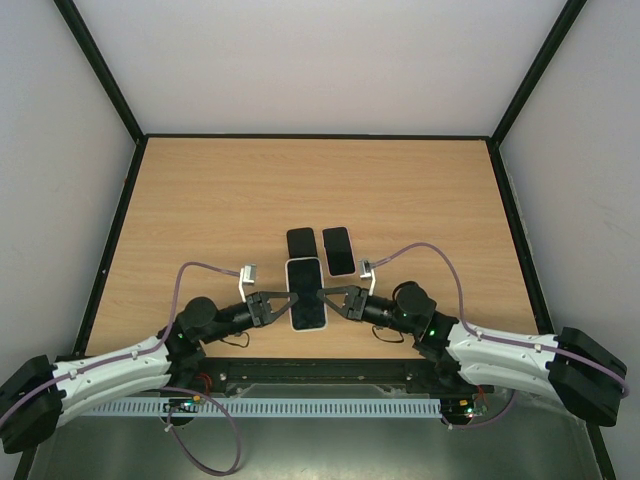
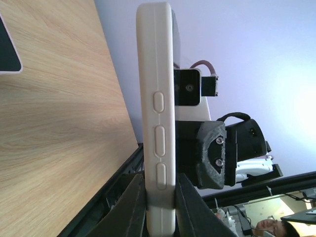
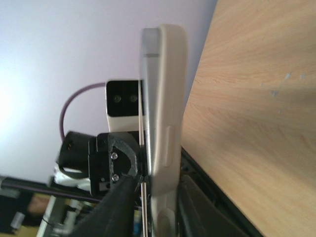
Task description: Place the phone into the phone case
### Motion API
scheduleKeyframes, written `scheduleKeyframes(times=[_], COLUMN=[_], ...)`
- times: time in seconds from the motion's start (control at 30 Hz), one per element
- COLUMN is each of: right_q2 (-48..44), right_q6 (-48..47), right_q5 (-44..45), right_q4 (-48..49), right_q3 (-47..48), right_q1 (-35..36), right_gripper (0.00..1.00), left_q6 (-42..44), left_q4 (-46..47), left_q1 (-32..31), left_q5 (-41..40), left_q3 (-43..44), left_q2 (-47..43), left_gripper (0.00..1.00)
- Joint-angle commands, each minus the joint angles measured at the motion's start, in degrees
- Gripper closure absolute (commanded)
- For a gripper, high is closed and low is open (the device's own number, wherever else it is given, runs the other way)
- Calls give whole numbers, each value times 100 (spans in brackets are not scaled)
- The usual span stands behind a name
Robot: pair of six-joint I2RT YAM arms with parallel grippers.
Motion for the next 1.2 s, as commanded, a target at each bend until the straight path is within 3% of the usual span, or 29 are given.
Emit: scheduleKeyframes(times=[0.0, 0.1, 0.4, 0.77, 0.97, 1.17], right_q2=[-281, -270, 158, 227, 439, 499], right_q6=[-78, -98, -18, 157, 161, 278], right_q5=[-48, -95, -732, -790, -947, -1064], right_q4=[30, -9, 288, 512, 609, 737], right_q3=[12, -148, -344, -483, -445, -465], right_q1=[35, 34, 41, 47, 42, 47], right_gripper=[60, 44, 38, 42, 39, 51], left_q6=[57, 119, 384, 489, 427, 429], left_q4=[212, 110, 284, 349, 650, 692], left_q1=[18, 19, 18, 41, 45, 57], left_q5=[-9, -66, -145, -229, -161, -221], left_q3=[29, 98, 188, 261, 265, 262], left_q2=[53, 56, 40, 124, 258, 352], left_gripper=[93, 98, 98, 98, 98, 98])
